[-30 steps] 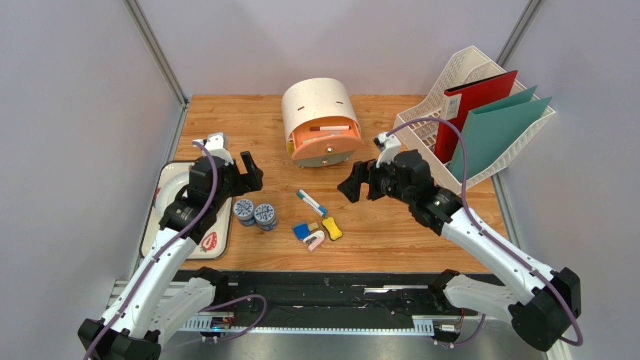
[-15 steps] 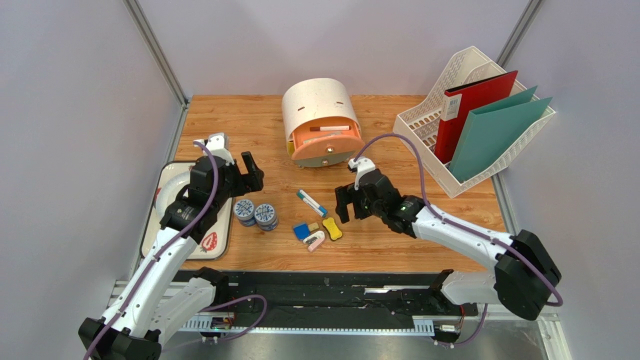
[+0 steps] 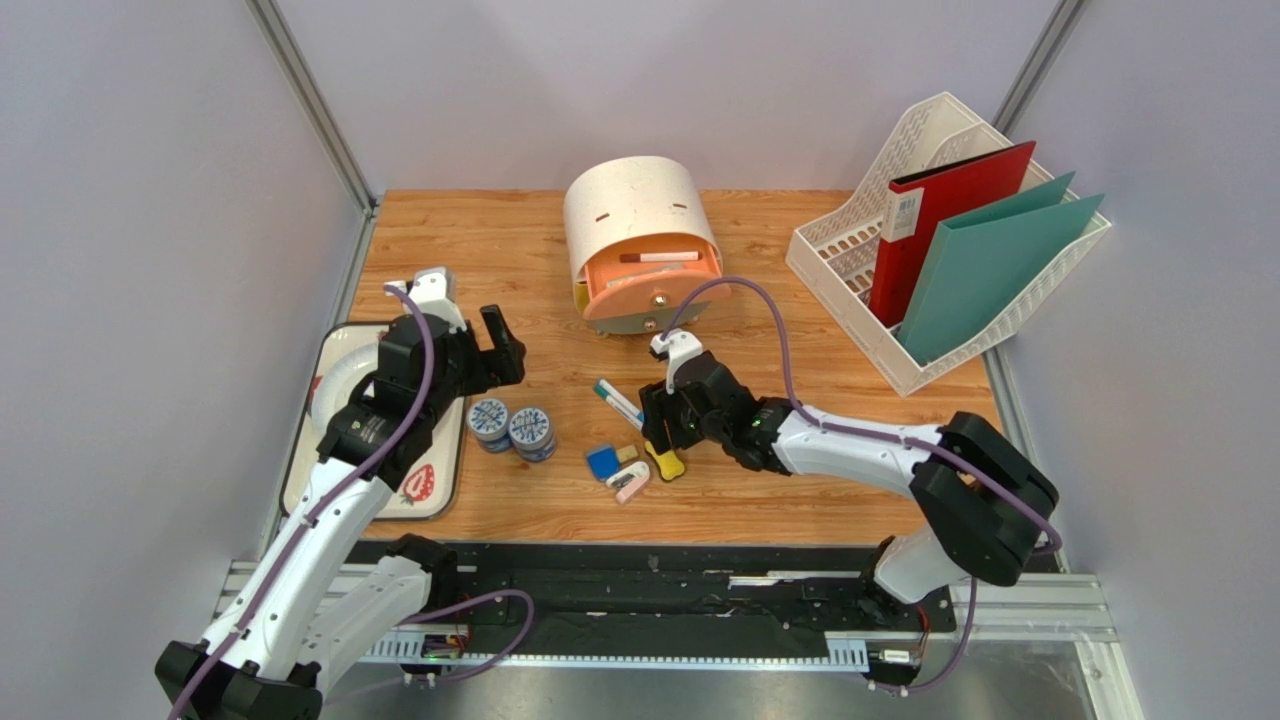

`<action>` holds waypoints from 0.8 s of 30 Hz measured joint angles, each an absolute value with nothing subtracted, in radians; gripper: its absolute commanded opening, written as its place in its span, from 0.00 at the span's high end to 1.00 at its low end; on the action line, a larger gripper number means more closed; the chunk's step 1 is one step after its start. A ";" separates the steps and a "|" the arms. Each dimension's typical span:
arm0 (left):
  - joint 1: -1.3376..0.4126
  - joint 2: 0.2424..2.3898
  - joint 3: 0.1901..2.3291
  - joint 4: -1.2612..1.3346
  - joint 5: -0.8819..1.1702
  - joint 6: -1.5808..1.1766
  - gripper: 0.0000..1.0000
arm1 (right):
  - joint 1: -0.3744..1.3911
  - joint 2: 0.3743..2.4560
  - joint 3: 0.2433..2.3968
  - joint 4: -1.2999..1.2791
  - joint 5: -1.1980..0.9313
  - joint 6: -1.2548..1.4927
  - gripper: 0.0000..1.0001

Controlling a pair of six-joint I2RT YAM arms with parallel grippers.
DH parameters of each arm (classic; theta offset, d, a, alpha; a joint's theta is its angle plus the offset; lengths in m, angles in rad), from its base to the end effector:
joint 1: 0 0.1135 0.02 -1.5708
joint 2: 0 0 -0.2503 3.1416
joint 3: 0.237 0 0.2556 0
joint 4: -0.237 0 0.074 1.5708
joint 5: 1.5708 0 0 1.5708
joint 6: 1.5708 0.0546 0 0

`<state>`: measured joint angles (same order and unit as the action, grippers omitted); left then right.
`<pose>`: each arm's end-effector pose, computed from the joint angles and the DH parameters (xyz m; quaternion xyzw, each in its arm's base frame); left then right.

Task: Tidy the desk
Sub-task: Pick up the stationery from the center of the board.

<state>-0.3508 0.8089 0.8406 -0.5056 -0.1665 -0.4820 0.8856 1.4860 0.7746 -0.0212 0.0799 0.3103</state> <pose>0.1979 -0.0628 0.3041 -0.0990 0.8457 -0.1453 0.5039 0.2069 0.2463 0.1602 -0.2433 0.8798 0.1987 0.3566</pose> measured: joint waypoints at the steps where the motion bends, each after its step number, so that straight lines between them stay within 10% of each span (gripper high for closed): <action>1: -0.351 0.809 0.841 -0.506 -0.167 -0.482 0.01 | 0.894 1.502 0.780 -0.010 0.079 0.310 0.44; 24: -0.351 0.809 0.841 -0.506 -0.186 -0.480 0.01 | 0.939 1.761 0.907 0.115 0.134 0.314 0.63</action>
